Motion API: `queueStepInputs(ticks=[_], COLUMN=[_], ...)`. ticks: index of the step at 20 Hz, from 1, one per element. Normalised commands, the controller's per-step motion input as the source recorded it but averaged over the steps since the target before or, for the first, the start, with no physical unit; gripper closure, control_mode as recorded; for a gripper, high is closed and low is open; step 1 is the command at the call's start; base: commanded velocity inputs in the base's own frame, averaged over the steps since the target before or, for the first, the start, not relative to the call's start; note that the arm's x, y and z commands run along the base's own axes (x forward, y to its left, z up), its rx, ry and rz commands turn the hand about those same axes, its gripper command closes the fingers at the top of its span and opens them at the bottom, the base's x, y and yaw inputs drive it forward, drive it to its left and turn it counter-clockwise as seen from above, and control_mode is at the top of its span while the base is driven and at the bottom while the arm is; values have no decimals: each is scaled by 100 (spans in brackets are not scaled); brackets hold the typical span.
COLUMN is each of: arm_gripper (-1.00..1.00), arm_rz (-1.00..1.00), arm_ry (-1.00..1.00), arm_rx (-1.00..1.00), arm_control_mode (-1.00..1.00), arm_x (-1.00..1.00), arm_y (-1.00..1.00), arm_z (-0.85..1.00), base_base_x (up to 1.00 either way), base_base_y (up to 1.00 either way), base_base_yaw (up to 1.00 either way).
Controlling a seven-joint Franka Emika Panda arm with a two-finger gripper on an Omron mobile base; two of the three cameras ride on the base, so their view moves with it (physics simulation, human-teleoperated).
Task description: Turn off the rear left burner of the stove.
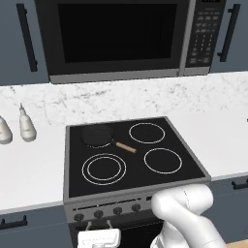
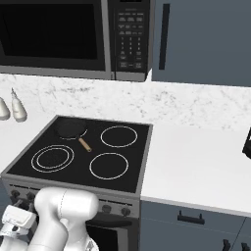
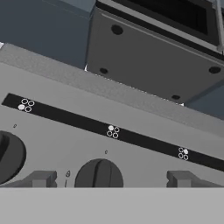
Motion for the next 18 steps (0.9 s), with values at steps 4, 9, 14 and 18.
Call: queueStepInputs(ticks=[4, 9, 14, 18], arm_gripper=[-100, -100, -100, -100], arm_rz=[0, 0, 0, 0], arm_ry=[-2, 0, 0, -1], arm_rx=[1, 1, 0, 0], arm_control_mode=[-100, -100, -100, -100], arm_x=[8, 23, 19, 10], arm_y=[-10, 0, 0, 0], arm_z=[0, 0, 0, -14], base_base_x=[0, 0, 0, 0], base_base_y=[0, 0, 0, 0], base_base_yaw=[0, 0, 0, 0])
